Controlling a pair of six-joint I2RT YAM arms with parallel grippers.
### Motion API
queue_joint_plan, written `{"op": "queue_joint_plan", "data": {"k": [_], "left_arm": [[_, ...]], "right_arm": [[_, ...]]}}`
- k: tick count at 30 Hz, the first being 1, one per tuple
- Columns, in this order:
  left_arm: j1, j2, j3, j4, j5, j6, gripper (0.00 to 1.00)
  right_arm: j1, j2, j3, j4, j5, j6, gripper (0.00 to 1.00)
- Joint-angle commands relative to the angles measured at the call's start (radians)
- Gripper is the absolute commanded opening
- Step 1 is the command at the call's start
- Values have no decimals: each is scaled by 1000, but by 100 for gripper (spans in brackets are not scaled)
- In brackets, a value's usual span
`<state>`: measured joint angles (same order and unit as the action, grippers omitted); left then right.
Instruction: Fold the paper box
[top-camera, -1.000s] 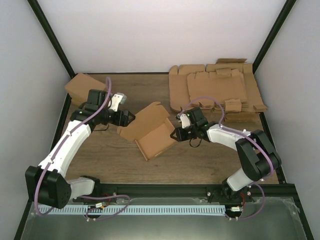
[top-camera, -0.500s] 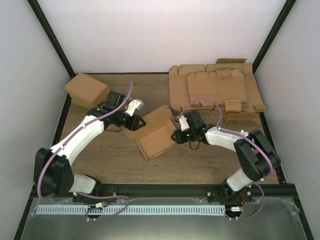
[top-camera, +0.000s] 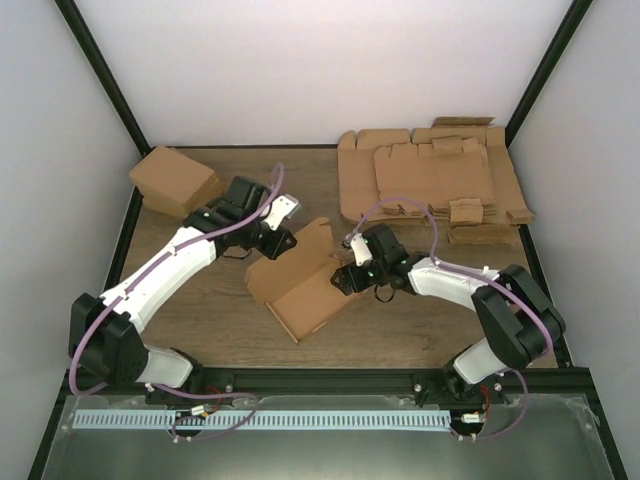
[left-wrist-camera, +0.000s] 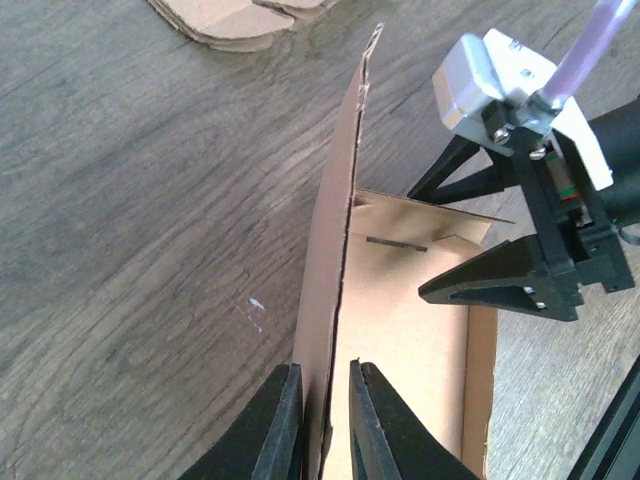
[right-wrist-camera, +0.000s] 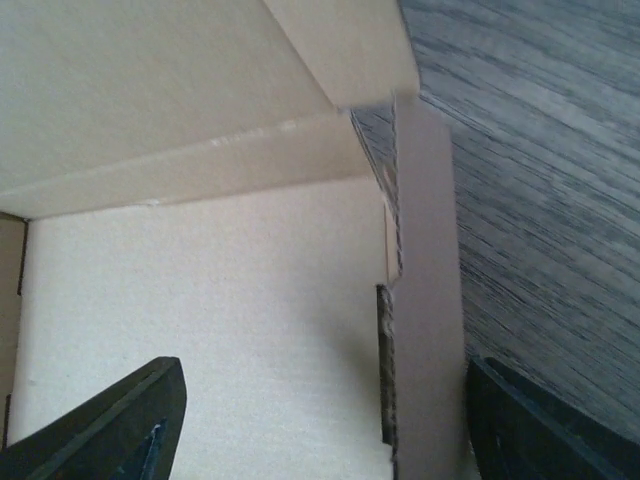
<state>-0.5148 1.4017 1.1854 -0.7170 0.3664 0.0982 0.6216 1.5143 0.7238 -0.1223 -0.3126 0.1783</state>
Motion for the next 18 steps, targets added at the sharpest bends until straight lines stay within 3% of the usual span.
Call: {"op": "queue_joint_plan", "data": {"k": [1,3,11,13,15,16,18], "left_arm": [[-22,1,24,-27,-40,26,17],[-30,3,25,-30,-43,30,16],[-48,7,22,-39,-63,38,18],[-48,5,19,-39,-67,32,25],[-48,7,20,-37,-67,19,45],[-48,9,19,-37,-63,16,50],[-47,22,15,-35,-61,11,53]], "right_arm": [[8,-48,10,12,-62,-11,82],[3,-55,16,1,-87,-3,86],[-132,-71,1,-14,-248,93,86],[-179,-104,-22,2,-275,113,88],[-221,-120,-34,3,-301,124,90],[-239,-119,-36,1,-317,127,90],[-276,-108,-40,4,-355,138,90]]}}
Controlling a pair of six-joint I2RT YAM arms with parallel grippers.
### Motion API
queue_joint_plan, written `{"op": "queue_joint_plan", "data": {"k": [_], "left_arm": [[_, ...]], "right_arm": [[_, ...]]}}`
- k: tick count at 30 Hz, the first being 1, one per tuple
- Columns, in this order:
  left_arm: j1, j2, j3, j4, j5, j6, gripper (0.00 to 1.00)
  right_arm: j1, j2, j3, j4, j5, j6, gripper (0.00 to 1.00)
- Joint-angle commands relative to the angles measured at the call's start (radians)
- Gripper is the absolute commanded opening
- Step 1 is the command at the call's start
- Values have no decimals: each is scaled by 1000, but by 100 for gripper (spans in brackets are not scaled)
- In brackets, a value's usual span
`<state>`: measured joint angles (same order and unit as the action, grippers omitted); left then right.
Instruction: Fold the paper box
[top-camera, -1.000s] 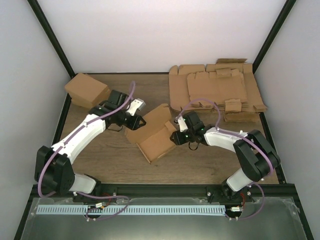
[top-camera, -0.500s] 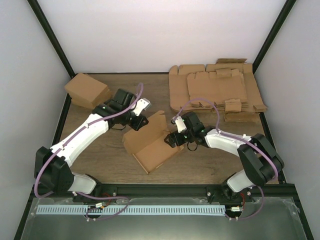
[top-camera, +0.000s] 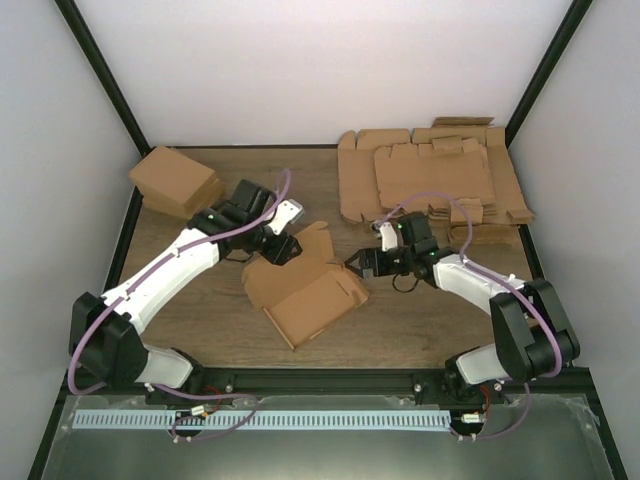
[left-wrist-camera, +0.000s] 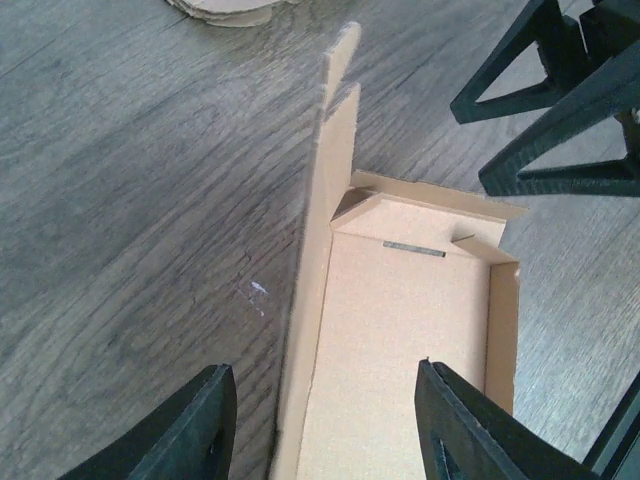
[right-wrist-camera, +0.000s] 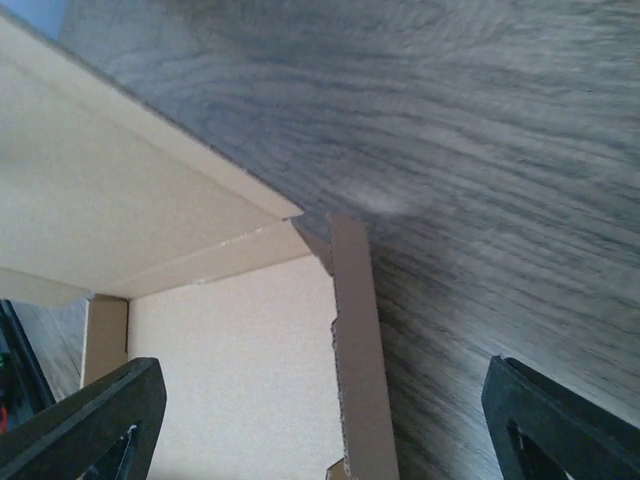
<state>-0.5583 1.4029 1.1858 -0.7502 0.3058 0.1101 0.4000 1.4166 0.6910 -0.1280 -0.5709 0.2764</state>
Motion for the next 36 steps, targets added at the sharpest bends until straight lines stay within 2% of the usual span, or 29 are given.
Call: {"op": "queue_joint_plan", "data": {"k": [1,2,4,9,12,16,23,29,36], "left_arm": [[-2,31,15,-3,0,-2,52],[-3,42,17,-5,1,-3,51],[-4,59,19,-12,10,0,42],[-5,54,18,-21,4,29,14],[-6,33,24,-23,-2,47,7],[-9,4,21,-12,8,53,4],[-29,-6,-7,20,35,45,4],[-44,4,-11,20,33,50,4],[-56,28,5,21,25,38,4]], "right_arm": [[-71,-6,-12,13,-110,48,89],[-89,-3,-19,19,-122,59,88],[-121,-7,-45,37,-132,76,86],[-198,33,-91,63,-210,88,76],[-207,94,-104,79,-273,90,66],[-207,165,-139,180,-387,140,60],[-207,234,-146,302,-550,189,59],[-207,185,-141,330,-620,168,67],[-181,174,-136,303,-629,145,52]]}}
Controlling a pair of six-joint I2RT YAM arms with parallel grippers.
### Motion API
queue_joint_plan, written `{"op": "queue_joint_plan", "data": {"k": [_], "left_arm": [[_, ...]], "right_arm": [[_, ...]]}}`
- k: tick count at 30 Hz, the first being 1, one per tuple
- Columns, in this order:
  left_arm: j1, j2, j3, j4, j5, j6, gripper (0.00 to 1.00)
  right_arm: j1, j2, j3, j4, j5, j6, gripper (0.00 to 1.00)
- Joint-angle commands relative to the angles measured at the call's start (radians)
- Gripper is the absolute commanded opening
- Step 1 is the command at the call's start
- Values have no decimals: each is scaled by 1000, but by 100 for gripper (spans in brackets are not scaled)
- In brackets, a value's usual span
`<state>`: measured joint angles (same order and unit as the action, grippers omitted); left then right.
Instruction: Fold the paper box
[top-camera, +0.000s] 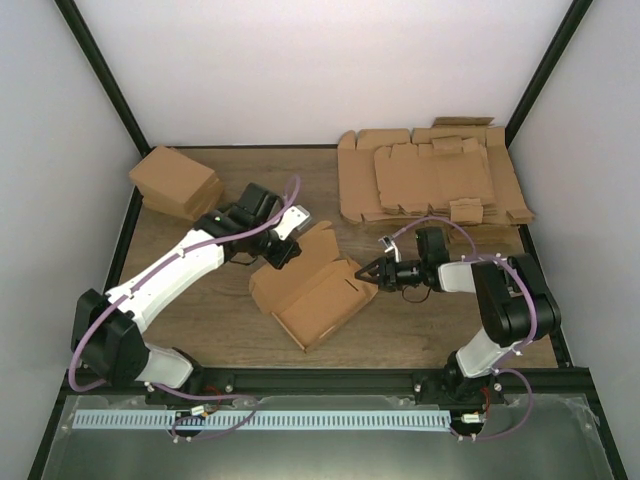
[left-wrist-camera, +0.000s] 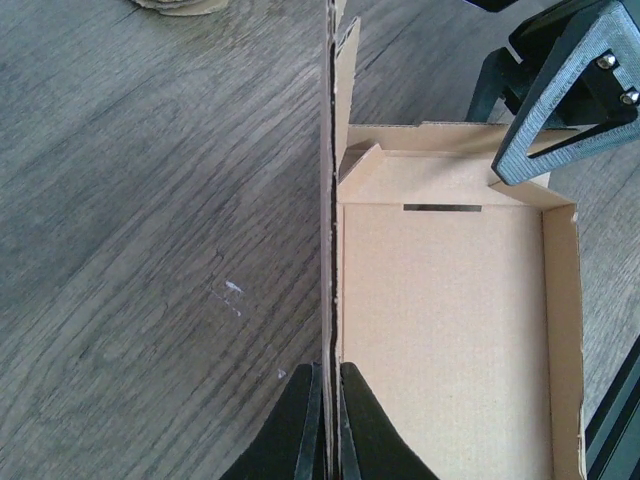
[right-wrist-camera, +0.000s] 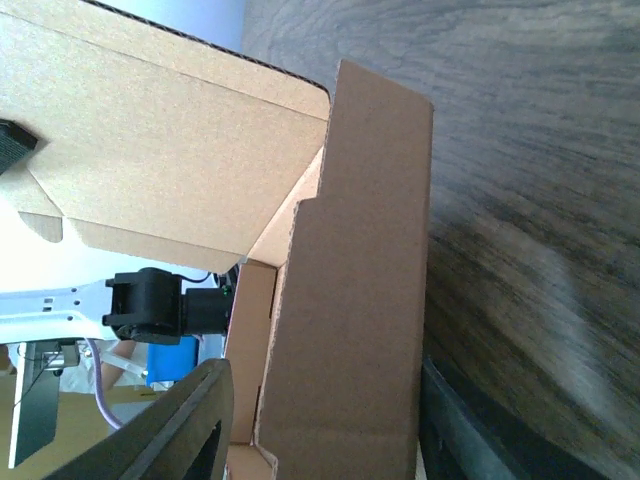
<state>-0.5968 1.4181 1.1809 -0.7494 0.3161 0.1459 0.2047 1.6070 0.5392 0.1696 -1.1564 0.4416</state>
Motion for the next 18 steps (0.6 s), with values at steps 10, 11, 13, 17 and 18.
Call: {"op": "queue_joint_plan", "data": {"k": [10,11,13,17,18], "left_arm": [[-31,20,22,35,45,-33,4],[-31,21,24,32,40,-36,4],[-32,23,24,29,37,-40,4],[-36,22,25,25,34,-50,4],[-37,21,24,24,33,-52,4]], "right_arm": [[165,-52,135,-215,286,-139,42],[179,-59,142,-222,311,-141,42],[202,-75,151,-235,354,-145,46],[232,-110,151,-242,419,-153,50],[235,-111,154,-246,429,-158,50]]}}
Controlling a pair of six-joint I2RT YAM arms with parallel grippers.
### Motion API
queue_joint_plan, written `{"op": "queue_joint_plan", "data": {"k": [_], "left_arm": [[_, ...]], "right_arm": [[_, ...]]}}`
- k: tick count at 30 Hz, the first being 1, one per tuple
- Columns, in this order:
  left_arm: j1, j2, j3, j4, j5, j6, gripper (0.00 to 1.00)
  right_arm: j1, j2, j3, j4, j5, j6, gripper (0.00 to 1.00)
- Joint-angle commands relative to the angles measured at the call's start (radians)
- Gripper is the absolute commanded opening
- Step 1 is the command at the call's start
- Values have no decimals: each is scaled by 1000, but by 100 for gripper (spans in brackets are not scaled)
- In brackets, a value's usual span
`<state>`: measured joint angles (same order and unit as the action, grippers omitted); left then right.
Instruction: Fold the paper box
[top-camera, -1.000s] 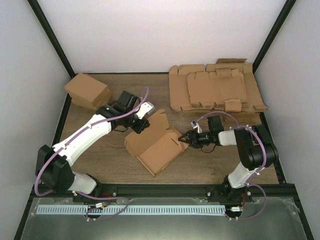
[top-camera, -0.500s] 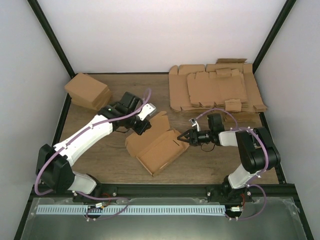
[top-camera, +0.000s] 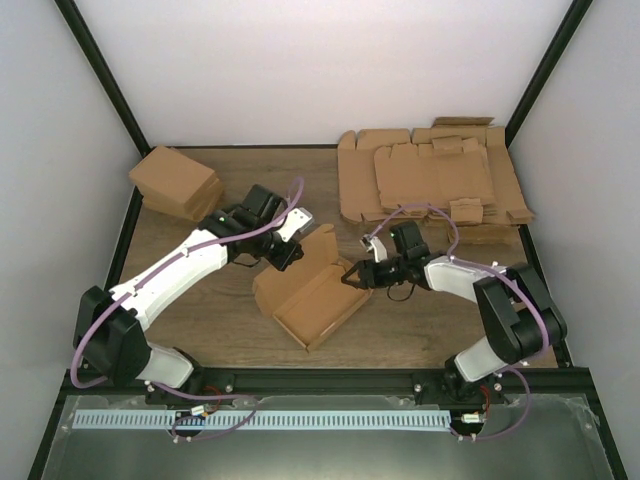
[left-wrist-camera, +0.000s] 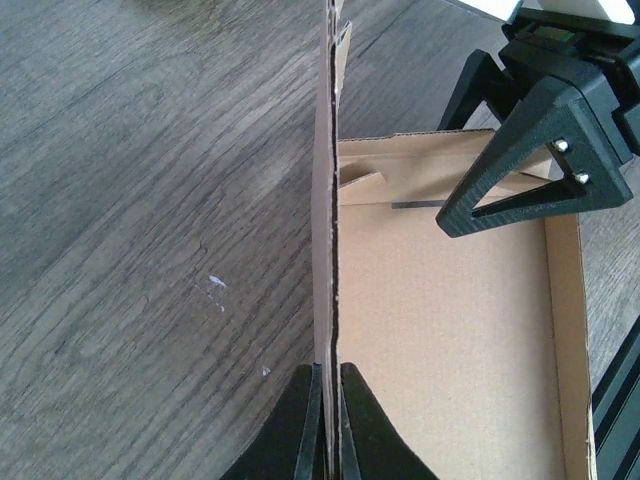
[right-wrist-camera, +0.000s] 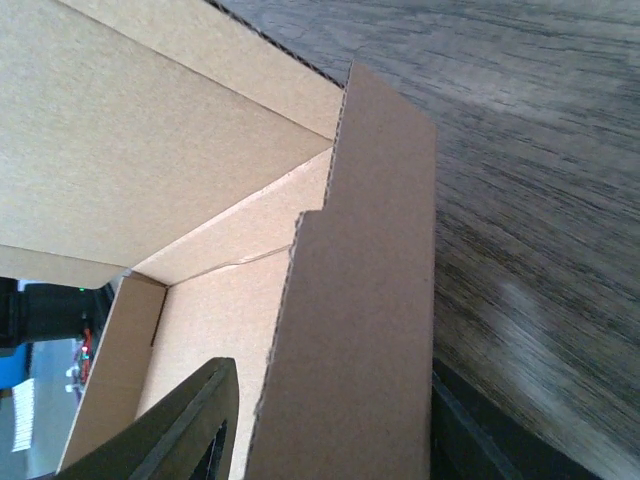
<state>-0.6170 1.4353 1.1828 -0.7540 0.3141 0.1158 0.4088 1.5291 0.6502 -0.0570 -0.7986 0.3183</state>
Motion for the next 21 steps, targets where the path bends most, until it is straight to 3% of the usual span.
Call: {"op": "queue_joint_plan", "data": {"k": [1,11,21], "left_arm": [[-16,4,21,29,31,-24,4],[-23,7,63,13,11,-13,4],[-41,-30,28,23,8,7,4]], "right_arm": [[34,-36,45,-24,83,-38,50],[41,-87,51,-43,133,-61,54],[35,-102,36,-26,126,-10,77]]}}
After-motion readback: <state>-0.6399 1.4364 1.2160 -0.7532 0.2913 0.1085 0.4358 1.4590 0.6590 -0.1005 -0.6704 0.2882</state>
